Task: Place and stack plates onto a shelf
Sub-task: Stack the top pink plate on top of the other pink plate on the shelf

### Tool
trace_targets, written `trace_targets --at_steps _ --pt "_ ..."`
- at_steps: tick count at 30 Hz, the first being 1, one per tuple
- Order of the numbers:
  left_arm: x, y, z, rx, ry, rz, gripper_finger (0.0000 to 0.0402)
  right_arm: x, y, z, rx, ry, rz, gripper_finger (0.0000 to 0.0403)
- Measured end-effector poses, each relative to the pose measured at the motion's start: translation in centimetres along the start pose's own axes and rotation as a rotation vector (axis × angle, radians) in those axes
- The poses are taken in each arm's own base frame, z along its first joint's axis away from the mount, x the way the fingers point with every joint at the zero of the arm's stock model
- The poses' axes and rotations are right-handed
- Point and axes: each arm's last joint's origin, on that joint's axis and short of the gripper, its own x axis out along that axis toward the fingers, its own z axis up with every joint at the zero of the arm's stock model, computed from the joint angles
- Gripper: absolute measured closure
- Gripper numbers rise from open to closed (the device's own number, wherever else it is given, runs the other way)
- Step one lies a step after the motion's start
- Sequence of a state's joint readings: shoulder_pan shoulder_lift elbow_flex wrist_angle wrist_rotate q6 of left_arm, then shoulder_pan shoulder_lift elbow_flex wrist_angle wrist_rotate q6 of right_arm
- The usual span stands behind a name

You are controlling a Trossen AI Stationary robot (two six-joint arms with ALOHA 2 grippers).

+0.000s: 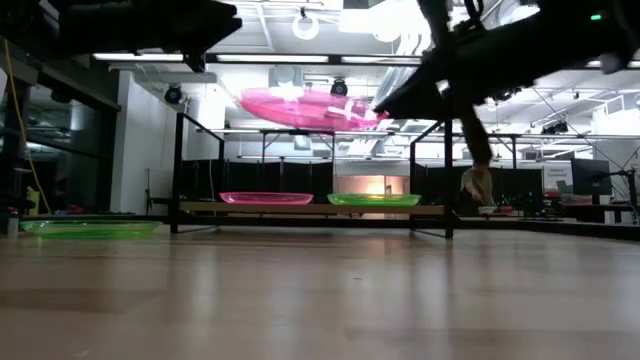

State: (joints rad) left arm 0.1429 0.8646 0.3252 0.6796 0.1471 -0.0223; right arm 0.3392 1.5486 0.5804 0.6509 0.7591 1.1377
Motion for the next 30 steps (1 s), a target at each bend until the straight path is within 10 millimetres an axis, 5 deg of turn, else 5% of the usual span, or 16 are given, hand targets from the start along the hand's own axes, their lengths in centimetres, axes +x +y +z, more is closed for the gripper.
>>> trace_targets --at_steps 9,20,30 --pt "-1.4 -1.0 2.0 0.016 -0.113 -0.139 0.0296 3.7 -0.2 5.3 -0.049 -0.213 -0.041 0.0403" --pt "-2.2 -2.3 2.9 0.012 -0.163 -0.215 0.0296 8.8 2.2 13.0 -0.333 -0.200 -0.213 0.0403" --pt "-2.2 -2.3 2.8 0.037 -0.162 -0.211 0.0296 13.9 -0.2 14.2 -0.359 -0.150 -0.295 0.0403"
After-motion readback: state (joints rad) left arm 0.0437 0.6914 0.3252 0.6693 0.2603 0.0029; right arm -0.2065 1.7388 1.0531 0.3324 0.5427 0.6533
